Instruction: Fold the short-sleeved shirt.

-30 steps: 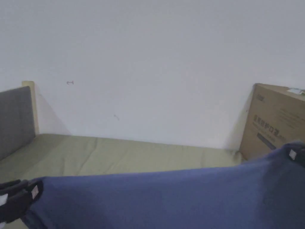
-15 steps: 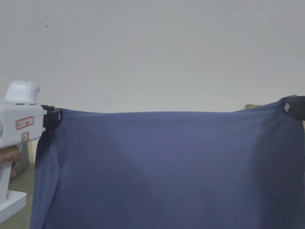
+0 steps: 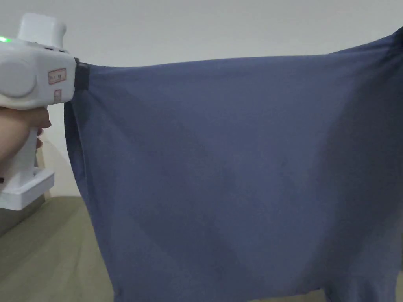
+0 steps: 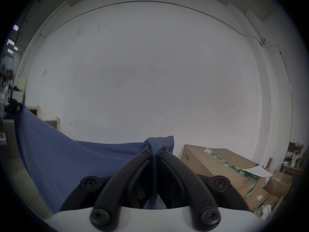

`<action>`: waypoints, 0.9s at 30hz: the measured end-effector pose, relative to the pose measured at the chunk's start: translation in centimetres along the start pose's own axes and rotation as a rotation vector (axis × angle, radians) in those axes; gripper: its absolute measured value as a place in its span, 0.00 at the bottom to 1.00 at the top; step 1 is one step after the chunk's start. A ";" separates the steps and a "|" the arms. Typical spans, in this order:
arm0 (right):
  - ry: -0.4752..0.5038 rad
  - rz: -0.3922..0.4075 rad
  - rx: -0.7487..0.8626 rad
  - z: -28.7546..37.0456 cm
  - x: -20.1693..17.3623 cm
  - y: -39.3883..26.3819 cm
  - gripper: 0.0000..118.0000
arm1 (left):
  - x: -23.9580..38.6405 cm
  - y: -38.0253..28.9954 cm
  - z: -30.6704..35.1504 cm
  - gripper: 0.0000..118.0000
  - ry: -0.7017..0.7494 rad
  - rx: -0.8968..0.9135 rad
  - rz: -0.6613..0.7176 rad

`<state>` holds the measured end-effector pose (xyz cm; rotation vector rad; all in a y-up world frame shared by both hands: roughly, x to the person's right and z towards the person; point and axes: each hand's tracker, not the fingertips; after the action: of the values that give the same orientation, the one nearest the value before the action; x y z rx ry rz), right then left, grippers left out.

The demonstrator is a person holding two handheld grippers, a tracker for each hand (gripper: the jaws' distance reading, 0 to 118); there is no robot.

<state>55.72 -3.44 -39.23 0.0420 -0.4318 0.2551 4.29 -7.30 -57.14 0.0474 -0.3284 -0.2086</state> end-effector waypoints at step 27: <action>0.249 -0.157 -0.474 36.9 -3.1 -34.4 0.01 | 7.8 -36.1 27.7 0.02 -0.234 -0.493 0.205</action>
<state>46.67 -40.96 -6.56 -0.4153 -0.2304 -0.0024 -4.59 -44.52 -31.35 -0.4987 -0.5037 -0.0871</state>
